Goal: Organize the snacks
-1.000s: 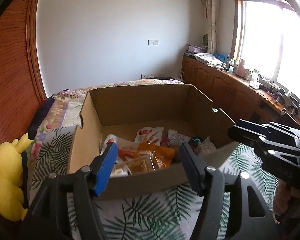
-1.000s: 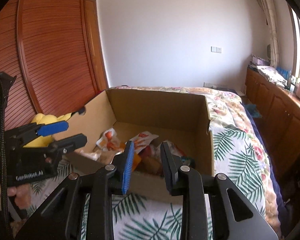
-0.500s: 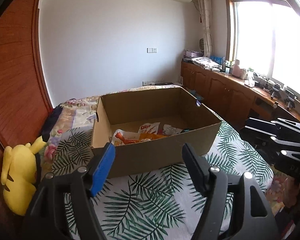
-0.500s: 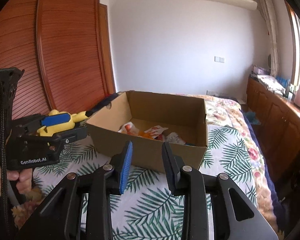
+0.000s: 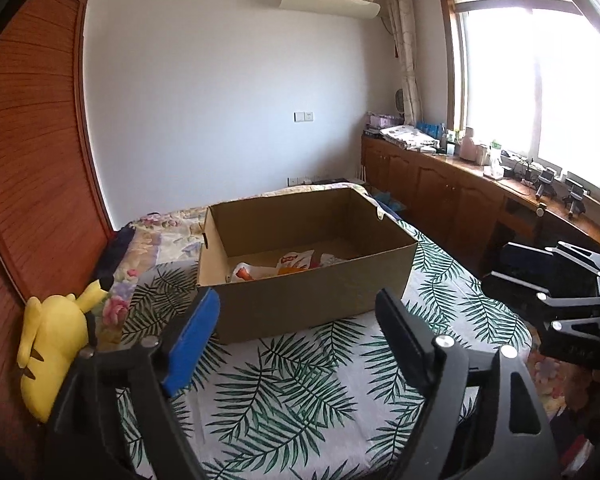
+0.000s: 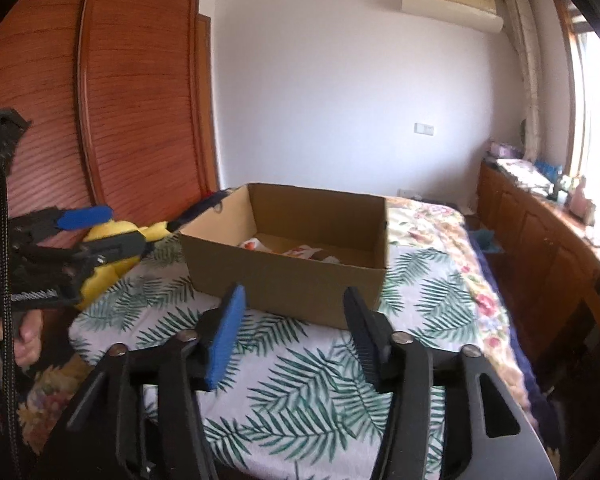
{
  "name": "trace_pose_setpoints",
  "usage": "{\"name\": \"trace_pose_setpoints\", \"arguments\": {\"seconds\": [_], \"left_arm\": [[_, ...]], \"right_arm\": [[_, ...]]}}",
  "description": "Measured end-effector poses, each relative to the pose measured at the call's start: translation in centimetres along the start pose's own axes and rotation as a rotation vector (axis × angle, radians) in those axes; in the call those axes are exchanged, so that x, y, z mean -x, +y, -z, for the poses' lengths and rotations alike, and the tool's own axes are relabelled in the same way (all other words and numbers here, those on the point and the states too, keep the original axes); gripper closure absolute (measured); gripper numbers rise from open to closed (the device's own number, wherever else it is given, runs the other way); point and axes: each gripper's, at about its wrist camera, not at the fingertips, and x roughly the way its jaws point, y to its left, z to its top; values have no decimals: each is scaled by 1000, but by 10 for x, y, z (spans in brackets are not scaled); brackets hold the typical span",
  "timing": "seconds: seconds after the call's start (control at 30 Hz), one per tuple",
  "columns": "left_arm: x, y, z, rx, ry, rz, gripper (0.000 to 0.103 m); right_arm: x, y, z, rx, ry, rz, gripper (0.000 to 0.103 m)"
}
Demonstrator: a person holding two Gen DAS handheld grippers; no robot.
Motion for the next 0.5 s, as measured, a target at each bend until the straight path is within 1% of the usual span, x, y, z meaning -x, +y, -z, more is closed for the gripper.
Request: {"name": "trace_pose_setpoints", "arguments": {"seconds": [0.03,0.1,0.13,0.2,0.3,0.43,0.5], "left_arm": [[3,0,2,3,3,2,10],[8,-1,6,7,6,6,4],[11,-2,8,8,2,0,4],[16,-2,12,8,-10,-13,1],[22,-2,19,17,-19,-17,0],[24,-5,30,17,-9,-36,0],[26,-9,37,25,-1,-48,0]], "right_arm": [[2,1,2,-2,2,-1,41],[6,2,4,-1,-3,6,34],[8,3,5,-2,-6,9,32],[11,3,9,-11,-10,8,23],[14,4,14,-31,-17,5,15],[18,4,19,-47,-22,6,13],[18,3,24,-67,-11,0,13]]}}
